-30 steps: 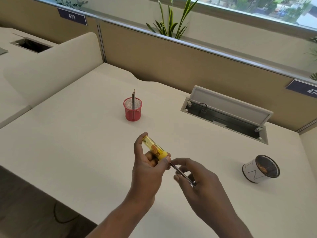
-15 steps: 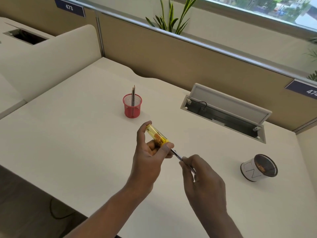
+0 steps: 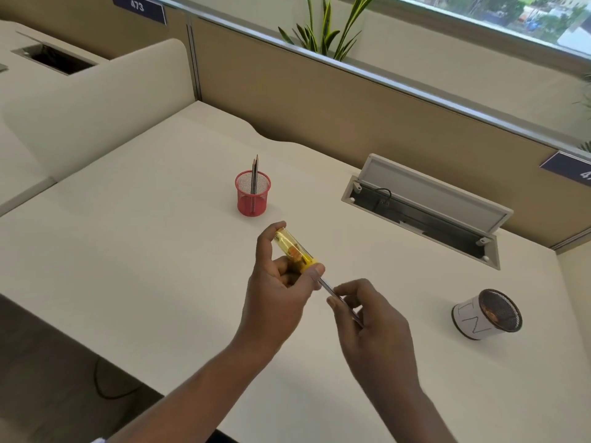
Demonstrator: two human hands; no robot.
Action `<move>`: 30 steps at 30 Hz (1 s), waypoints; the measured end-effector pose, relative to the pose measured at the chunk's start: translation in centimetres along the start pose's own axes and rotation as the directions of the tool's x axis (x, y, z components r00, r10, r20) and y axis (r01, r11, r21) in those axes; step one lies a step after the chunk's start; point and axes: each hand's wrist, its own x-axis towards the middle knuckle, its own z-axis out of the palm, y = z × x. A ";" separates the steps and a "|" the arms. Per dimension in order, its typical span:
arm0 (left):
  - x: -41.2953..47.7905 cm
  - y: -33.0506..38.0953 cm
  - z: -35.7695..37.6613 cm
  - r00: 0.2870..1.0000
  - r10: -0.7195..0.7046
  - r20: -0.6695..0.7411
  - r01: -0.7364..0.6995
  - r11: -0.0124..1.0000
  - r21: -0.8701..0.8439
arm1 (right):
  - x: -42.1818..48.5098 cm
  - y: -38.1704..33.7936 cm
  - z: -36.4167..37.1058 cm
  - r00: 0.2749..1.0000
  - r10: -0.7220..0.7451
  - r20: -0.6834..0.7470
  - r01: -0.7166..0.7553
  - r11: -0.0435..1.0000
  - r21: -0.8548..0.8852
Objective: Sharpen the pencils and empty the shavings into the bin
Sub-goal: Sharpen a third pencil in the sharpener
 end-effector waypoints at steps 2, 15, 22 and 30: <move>-0.3 -0.3 0.2 0.999 0.011 -0.053 -0.009 0.999 0.039 | -0.5 -0.2 0.5 0.992 -0.102 -0.074 0.095 0.992 -0.086; 1.6 0.8 -1.4 0.959 -0.007 0.283 0.068 0.976 -0.206 | 2.0 -0.3 -2.4 0.612 0.314 0.726 -0.791 0.228 0.568; 0.8 -0.8 -0.7 0.998 -0.056 -0.008 0.057 0.997 0.054 | 1.5 -0.2 0.3 0.989 0.093 0.111 -0.105 0.989 0.107; 1.0 -1.2 -0.5 0.999 -0.031 -0.023 0.033 0.997 0.065 | 2.0 0.4 1.2 0.976 0.157 0.153 -0.199 0.929 0.312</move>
